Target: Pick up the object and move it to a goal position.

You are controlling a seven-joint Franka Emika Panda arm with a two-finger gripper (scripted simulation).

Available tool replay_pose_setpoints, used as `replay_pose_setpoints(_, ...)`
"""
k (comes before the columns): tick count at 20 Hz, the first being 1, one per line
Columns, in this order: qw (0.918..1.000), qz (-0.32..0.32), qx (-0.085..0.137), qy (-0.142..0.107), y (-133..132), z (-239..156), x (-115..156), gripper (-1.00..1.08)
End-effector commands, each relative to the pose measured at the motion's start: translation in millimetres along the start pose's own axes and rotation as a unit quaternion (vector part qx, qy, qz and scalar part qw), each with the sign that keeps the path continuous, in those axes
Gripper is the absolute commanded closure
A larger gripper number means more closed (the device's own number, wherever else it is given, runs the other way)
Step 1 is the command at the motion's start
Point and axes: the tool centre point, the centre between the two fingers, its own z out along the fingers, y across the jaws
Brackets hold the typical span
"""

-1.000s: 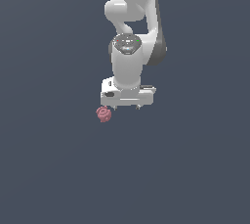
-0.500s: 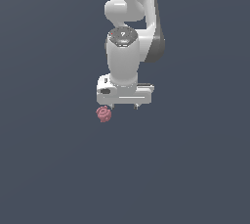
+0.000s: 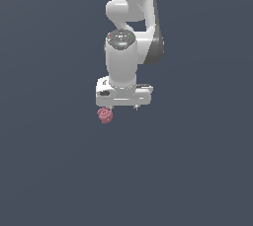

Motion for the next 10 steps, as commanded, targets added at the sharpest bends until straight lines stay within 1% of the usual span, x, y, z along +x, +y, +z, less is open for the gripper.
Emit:
replay_pose_setpoints(1, 0.9999, -0.012, 0.0, -0.001, 5, 4, -2, -0.92)
replay_pose_setpoints(6, 0.9989, -0.048, -0.001, -0.002, 19, 15, -8, -0.92)
replay_pose_setpoints(10, 0.9964, -0.085, -0.002, -0.003, 33, 26, -15, -0.92)
